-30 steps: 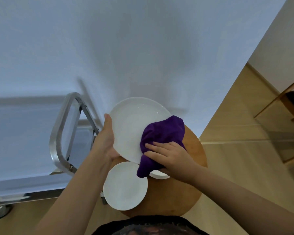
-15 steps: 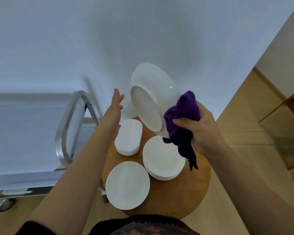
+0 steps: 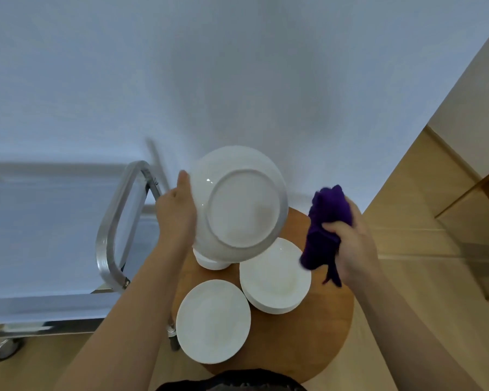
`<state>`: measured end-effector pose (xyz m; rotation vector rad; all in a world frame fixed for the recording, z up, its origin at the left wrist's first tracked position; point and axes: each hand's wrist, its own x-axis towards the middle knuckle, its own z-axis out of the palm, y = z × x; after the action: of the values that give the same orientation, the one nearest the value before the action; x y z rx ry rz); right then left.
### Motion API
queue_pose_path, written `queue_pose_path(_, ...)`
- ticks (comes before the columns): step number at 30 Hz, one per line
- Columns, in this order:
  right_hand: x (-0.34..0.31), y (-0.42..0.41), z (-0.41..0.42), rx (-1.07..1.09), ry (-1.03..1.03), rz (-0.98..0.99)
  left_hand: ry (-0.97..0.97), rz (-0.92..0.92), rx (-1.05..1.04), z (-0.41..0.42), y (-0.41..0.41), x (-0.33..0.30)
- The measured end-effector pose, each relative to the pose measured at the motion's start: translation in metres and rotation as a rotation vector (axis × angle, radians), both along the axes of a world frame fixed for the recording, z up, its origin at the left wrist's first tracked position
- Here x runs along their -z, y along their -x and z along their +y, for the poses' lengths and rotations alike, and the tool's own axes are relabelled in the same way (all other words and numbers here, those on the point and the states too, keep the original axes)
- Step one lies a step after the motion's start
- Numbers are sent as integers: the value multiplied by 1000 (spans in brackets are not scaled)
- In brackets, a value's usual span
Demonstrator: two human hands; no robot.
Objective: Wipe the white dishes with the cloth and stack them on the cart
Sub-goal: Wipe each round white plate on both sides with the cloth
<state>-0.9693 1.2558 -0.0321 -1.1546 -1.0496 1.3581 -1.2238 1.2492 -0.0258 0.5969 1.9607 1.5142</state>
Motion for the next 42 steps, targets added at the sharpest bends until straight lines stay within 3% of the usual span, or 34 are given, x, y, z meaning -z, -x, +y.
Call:
queue_pose_path(2, -13, 7, -2, -207, -100, 0, -46, 337, 102, -1, -9, -11)
queue_pose_path(5, -37, 41, -6, -563, -427, -485, -89, 613, 275, -2, -30, -26)
queue_pose_path(8, -48, 65, 1, -591, -907, -1098, -110, 611, 380, -8, -38, -31)
queue_pose_path(9, -52, 66, 5, -582, -973, -1218, -137, 596, 379, -13, -37, -31)
queue_pose_path(11, -62, 62, 17, -589, -920, -1285, -188, 651, 387, -22, -35, -32)
queue_pose_path(13, -69, 58, 27, -629, -788, -1195, -207, 729, 428, -30, -35, -36)
queue_pose_path(17, -65, 49, 32, -607, -791, -971, -251, 713, 386, -38, -29, -46)
queue_pose_path(21, -49, 38, 33, -367, -664, -506, -338, 429, 182, -36, -17, -57)
queue_pose_path(25, -36, 38, 29, -117, -587, -300, -296, 210, 92, -32, -22, -59)
queue_pose_path(29, -12, 58, 8, 59, -375, 72, -322, -296, -67, -24, -37, -50)
queue_pose_path(32, -14, 60, 9, 126, -179, 147, -342, -441, 8, -32, -45, -38)
queue_pose_path(35, -25, 33, 25, -130, -72, 123, -368, -428, 546, -49, -21, -34)
queue_pose_path(37, -27, 25, 31, -255, -63, 1, -328, -564, 769, -50, -1, -35)
queue_pose_path(42, -26, 37, 36, -234, -66, -115, -352, -739, 623, -40, -4, -25)
